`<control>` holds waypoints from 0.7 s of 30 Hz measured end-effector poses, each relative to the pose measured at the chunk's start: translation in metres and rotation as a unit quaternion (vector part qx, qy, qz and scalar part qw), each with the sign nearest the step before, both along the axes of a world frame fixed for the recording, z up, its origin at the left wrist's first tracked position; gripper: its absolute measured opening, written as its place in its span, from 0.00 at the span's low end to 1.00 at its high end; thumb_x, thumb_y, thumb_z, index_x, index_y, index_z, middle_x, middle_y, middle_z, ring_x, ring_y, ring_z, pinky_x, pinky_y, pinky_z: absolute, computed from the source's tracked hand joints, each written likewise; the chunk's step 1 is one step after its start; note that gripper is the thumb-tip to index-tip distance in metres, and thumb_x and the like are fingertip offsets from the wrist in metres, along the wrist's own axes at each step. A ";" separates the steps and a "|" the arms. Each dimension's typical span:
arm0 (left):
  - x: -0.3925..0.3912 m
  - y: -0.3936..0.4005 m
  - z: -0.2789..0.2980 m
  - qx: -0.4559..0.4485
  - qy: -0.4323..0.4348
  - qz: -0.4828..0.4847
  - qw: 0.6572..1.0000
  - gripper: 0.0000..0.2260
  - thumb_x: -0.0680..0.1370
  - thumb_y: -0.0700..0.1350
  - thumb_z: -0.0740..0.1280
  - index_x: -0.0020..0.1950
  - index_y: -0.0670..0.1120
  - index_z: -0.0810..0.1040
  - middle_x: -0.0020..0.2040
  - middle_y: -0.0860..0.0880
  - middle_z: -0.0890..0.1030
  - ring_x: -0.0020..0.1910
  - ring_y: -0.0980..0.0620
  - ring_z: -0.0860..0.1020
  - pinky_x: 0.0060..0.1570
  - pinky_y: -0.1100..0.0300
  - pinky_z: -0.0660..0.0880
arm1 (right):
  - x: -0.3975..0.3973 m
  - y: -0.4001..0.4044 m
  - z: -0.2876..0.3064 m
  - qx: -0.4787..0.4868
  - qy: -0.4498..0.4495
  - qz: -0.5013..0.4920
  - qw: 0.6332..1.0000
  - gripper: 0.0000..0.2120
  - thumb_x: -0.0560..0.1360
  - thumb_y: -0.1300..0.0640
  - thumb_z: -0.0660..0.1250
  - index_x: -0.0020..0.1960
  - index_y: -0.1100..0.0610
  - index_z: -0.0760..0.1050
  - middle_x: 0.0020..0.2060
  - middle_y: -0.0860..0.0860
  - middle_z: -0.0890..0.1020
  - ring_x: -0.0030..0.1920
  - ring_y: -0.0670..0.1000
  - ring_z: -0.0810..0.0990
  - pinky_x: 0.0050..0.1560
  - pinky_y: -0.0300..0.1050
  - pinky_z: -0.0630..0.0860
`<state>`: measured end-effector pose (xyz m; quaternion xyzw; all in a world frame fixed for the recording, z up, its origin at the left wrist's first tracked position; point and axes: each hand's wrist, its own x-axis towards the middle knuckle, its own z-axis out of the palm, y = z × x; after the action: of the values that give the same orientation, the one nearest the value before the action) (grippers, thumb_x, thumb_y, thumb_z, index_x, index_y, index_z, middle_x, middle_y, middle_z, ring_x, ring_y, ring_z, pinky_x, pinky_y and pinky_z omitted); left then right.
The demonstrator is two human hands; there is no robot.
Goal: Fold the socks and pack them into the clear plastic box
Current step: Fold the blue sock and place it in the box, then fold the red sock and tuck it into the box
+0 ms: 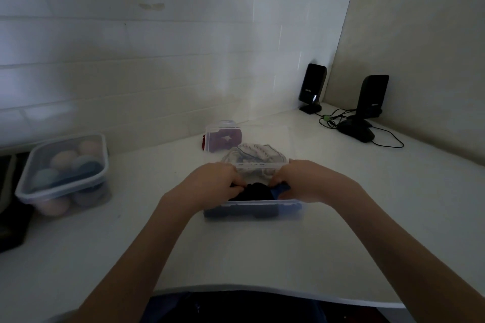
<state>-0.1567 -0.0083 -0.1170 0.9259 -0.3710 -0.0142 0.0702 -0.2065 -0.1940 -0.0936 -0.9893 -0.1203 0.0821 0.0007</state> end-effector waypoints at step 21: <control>0.107 0.034 -0.029 -0.512 0.054 0.195 0.835 0.12 0.74 0.33 0.64 0.55 0.41 0.79 0.51 0.42 0.82 0.52 0.46 0.79 0.55 0.55 0.74 | 0.018 -0.042 -0.035 0.543 -0.331 -0.167 0.753 0.13 0.77 0.67 0.57 0.49 0.55 0.78 0.34 0.54 0.80 0.34 0.42 0.78 0.39 0.32 0.76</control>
<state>-0.0492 0.0257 -0.1461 0.8088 -0.1328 0.1419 0.5550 -0.1887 -0.2359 -0.1283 -0.7921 0.0298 -0.3310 0.5120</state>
